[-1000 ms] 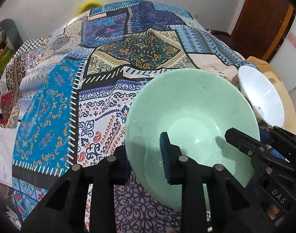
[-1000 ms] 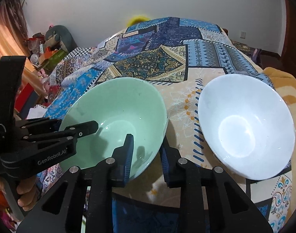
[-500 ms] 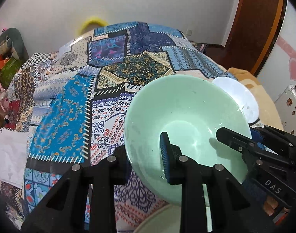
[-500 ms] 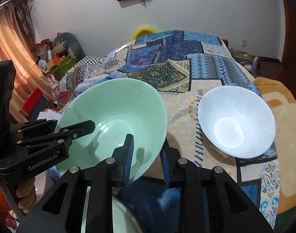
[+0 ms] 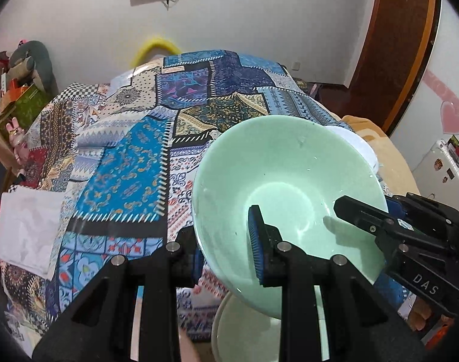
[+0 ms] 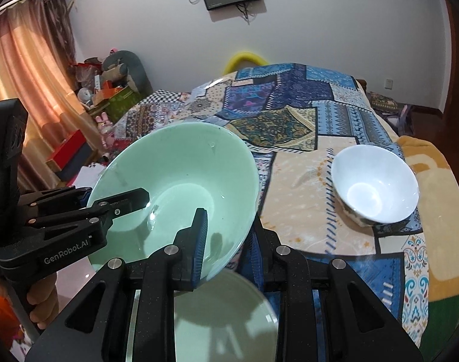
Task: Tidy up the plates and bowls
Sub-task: 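Lift the mint green bowl off the quilt with the left gripper, then carry the mint green bowl with the left gripper above the right gripper's stack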
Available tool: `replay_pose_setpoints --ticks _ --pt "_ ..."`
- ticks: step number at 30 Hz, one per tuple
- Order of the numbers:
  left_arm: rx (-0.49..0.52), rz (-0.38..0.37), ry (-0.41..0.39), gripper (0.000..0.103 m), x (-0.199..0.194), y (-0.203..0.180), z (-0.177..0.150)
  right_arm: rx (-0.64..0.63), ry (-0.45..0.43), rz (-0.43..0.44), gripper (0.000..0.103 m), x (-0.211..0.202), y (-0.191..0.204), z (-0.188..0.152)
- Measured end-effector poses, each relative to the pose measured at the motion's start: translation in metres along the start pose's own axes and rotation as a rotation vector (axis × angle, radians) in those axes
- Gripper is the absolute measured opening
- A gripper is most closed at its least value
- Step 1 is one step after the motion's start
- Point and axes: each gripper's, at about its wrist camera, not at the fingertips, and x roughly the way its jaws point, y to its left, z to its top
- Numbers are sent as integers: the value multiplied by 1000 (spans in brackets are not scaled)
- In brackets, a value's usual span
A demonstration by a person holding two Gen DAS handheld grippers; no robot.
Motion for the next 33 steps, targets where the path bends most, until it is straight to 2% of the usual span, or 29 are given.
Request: replay_pose_setpoints --ticks 18,33 --pt "-90 14 -56 26 -72 47 -58 -71 -8 69 24 -20 67 -24" --pt "-172 37 -59 26 -97 92 -109 -139 6 113 24 -8 116 -46"
